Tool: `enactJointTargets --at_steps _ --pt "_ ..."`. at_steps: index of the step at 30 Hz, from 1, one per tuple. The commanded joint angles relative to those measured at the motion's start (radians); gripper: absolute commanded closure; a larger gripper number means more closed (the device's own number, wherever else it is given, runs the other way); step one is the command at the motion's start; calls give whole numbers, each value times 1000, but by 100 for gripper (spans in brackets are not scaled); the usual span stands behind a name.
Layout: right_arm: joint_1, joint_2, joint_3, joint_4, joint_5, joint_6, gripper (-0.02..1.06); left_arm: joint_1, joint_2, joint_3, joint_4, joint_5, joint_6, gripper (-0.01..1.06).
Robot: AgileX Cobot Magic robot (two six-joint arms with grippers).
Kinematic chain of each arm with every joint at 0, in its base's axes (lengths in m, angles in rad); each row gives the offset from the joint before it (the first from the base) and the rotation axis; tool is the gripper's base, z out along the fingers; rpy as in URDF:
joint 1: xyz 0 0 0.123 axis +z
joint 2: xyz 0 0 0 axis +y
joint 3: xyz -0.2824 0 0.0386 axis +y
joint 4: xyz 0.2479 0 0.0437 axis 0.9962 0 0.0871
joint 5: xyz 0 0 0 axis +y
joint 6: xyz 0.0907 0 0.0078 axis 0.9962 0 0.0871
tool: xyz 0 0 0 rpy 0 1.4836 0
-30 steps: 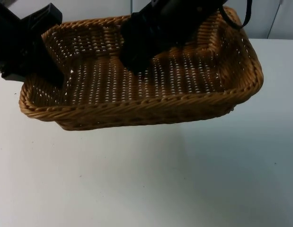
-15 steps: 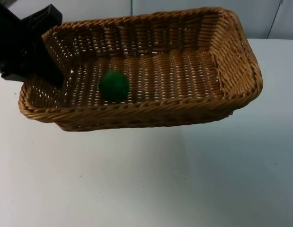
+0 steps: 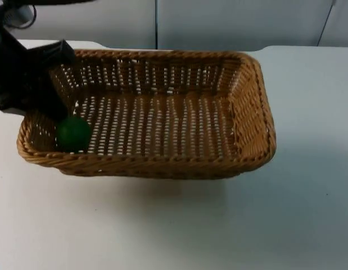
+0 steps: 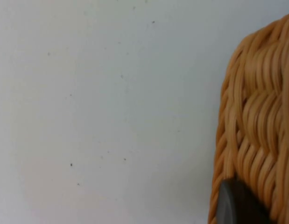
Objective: Pick up the basket with the left hand and place the ball into the basket with the right hand.
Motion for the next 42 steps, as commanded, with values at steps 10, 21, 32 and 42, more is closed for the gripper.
enactJointTargets --at_steps 10,21,32,42 --pt "4 -11 -4 11 58 17 105 8 152 -43 1 -77 21 105" --pt "4 -11 -4 11 58 17 105 8 212 -126 84 1 23 74" --pt "4 -11 -4 11 56 17 105 8 212 -182 184 26 -35 35" --pt "4 -11 -4 12 54 24 105 8 77 -351 337 116 -124 75"
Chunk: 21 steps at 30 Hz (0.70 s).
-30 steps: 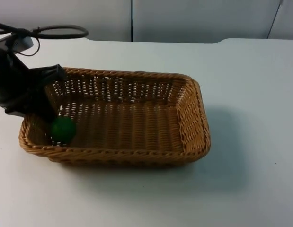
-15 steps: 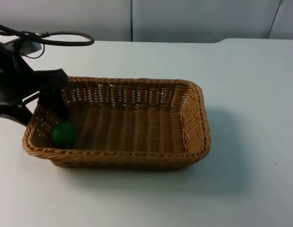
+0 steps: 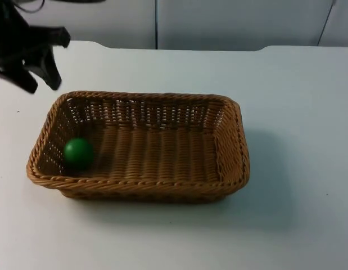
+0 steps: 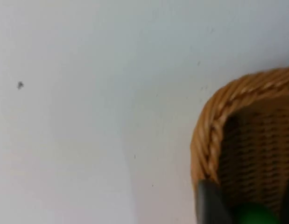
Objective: Pick up the basket with the left hand and place the ball into the basket with the right hand.
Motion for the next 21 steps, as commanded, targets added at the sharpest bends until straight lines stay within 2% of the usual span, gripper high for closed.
enactJointTargets --at_steps 1,2,4,7,9,12,13,16,17,18,21 --pt "4 -11 -4 10 0 1 105 -2 -68 -14 20 18 -4 92" --pt "4 -11 -4 10 0 1 105 -2 -113 -14 30 18 11 105" --pt "4 -11 -4 10 0 1 105 -2 -162 -13 41 22 13 105" --pt "4 -11 -4 1 0 1 105 -2 -338 1 80 72 10 105" --pt "4 -11 -4 -2 -2 1 105 -3 -401 22 80 65 10 105" --pt "4 -11 -4 -8 -6 1 105 -8 -604 169 87 8 10 105" --pt "4 -11 -4 -8 -6 1 105 -8 -604 169 87 8 10 105" --pt "4 -11 -4 -39 -6 1 105 -8 -819 357 118 -45 10 105" --pt "4 -13 -4 -47 -6 1 105 -8 -915 438 124 -48 10 105" --pt "4 -13 -4 -47 -6 1 105 -8 -915 438 124 -48 10 105" --pt "18 -13 -4 -63 -4 1 105 -8 -1112 575 123 -13 10 105"
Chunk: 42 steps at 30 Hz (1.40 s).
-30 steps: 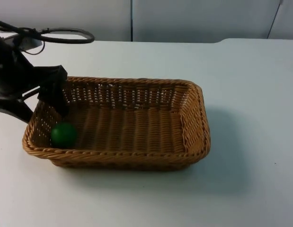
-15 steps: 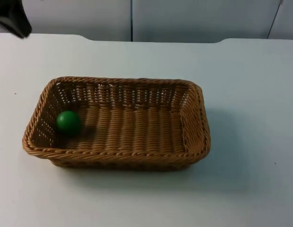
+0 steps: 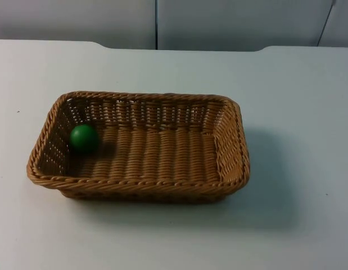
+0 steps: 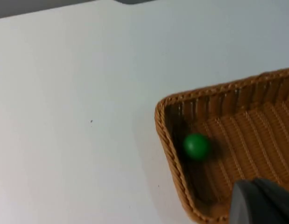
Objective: Pick up the basket with the left hand and place the ball into the basket with the right hand.
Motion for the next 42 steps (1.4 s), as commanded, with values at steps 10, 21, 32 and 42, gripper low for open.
enactJointTargets --at_steps 10,21,32,42 --pt "154 -15 -4 -204 -8 31 105 -8 -560 266 1 215 -3 105" --pt "165 -26 -4 -242 12 43 105 -8 -892 394 136 275 -137 105" --pt "165 -192 -4 -557 17 127 105 -8 -977 393 208 289 -187 105" --pt "165 -296 23 -554 256 237 105 -8 -977 393 208 289 -186 105"
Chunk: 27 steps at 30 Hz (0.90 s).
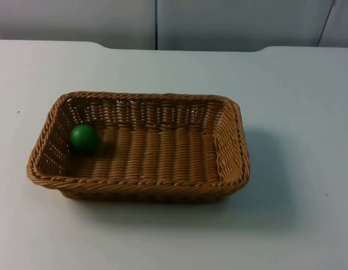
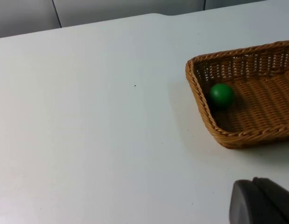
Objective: Pick up the basket with the left hand and place the ball into the basket with the right hand.
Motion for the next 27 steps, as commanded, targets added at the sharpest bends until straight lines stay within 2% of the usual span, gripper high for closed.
enactJointTargets --at_steps 1,2,6,7,11,12,13,16,17,19,22,27 --pt "4 -52 48 36 28 39 105 -6 -5 2 0 -4 -7 105" --pt "4 -52 48 36 28 39 105 -6 -5 2 0 -4 -7 105" --pt "4 -186 254 48 28 89 105 -6 -5 2 0 -4 -7 105" --pt "4 -186 254 48 28 89 105 -6 -5 2 0 -4 -7 105" --pt "4 -333 528 78 28 133 105 -6 -5 2 0 -4 -7 105" --pt "4 -333 528 78 28 133 105 -6 -5 2 0 -4 -7 105" --pt "4 -370 610 88 28 133 105 -6 -5 2 0 -4 -7 105" --pt "4 -497 833 148 -49 133 105 -6 -5 2 0 -4 -7 105" --pt "4 -497 833 148 -49 133 105 -6 -5 2 0 -4 -7 105" --pt "4 -588 950 154 -94 133 105 -6 -5 2 0 -4 -7 105" --pt "4 -709 1084 154 -104 137 105 -6 -5 2 0 -4 -7 105" --pt "4 -834 1176 155 -115 197 105 -6 -5 2 0 -4 -7 105"
